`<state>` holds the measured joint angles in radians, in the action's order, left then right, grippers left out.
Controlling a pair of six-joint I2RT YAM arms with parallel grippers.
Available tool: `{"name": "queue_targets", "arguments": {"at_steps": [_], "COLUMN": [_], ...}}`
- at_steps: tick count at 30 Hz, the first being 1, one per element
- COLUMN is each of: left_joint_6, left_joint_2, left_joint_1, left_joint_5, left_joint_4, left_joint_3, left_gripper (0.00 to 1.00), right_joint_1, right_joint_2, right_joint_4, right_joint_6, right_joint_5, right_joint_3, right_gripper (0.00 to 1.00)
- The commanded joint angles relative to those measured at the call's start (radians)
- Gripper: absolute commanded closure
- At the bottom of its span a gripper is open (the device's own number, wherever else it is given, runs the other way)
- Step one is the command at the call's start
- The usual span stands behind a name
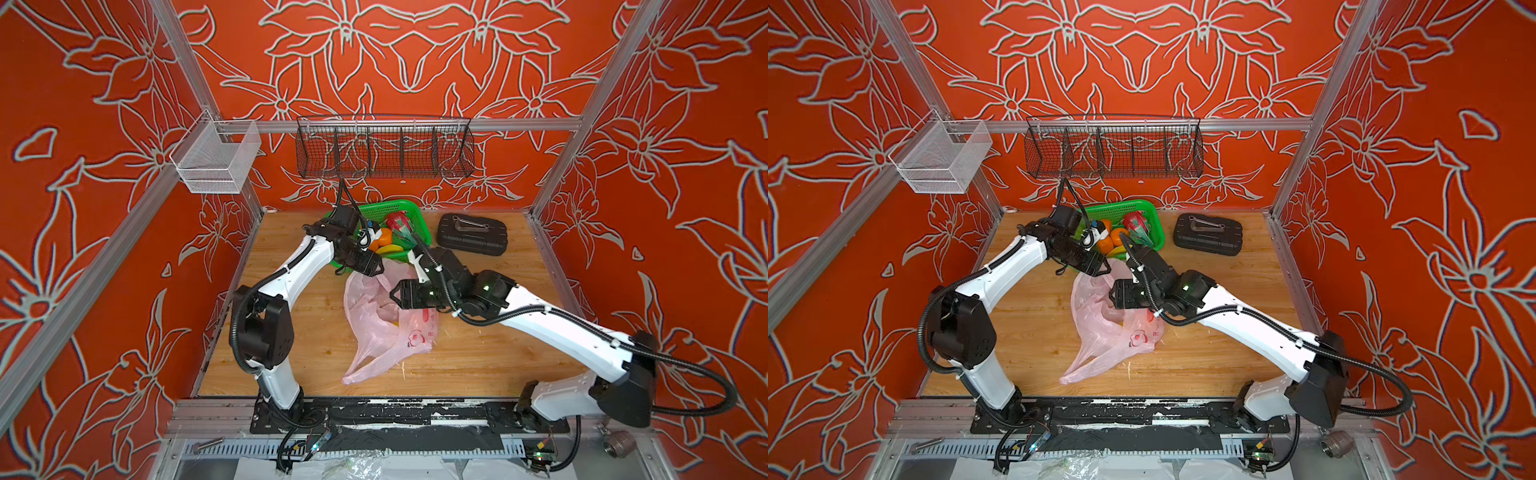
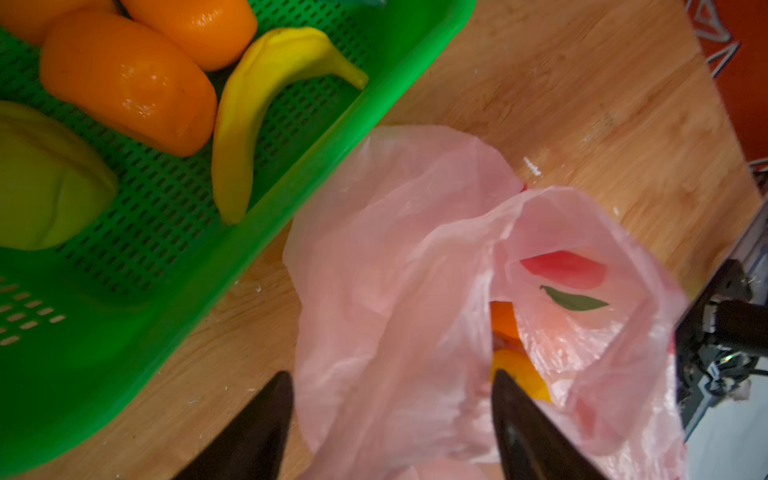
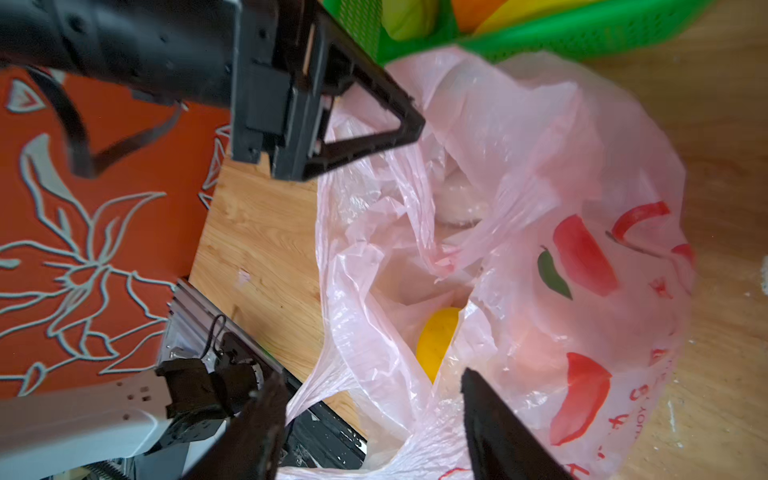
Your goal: Untie the knot of the plastic bag and take out the fruit
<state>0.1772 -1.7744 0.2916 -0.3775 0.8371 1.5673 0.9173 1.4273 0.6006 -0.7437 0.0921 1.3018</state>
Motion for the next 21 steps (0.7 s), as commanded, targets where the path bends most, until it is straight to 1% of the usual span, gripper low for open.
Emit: {"name": "queue_targets", "arguments": {"at_steps": [1, 4, 7, 9, 12, 16, 21], "left_joint_6": [-0.006, -0.024, -0.04, -0.055, -0.081, -0.096, -0.1], "left_joint_2": [-0.021, -0.033, -0.029, -0.02, -0.002, 0.02, 0.041], "left_joint_1": [0.001, 0.002, 0.001, 0.001, 0.001, 0.001, 0.001], "left_joint_5": [0.063, 0.072, 0.053, 0.027, 0.004, -0.011, -0.043], "left_joint_4": [0.039, 0.06, 0.066, 0.065, 0.049, 0.032, 0.025], "left_joint_3": [0.052, 0.071, 0.077, 0.072, 0.053, 0.021, -0.014], "left_gripper": [0.41, 0.54, 0.62, 0.66, 0.68, 0.69, 0.7], "right_joint_1": [0.022, 0.034, 0.034, 0.034, 0.034, 0.034, 0.032], "right_joint_2": [0.063, 0.147, 0.2, 0.206, 0.184, 0.162, 0.115], "right_joint_4": [0.061, 0.165, 0.256, 0.307, 0.327, 0.333, 0.361], "right_joint_6": [0.046, 0.073, 0.058, 0.033, -0.013, -0.074, -0.188], "right_joint_5": [0.006, -0.007, -0.061, -0.106, -0.138, -0.13, -0.216], "right_joint_3": [0.063, 0.112, 0.12, 0.104, 0.031, -0.082, -0.182], "right_gripper": [0.41, 0.43, 0.46, 0.5, 0.52, 0.55, 0.57]}}
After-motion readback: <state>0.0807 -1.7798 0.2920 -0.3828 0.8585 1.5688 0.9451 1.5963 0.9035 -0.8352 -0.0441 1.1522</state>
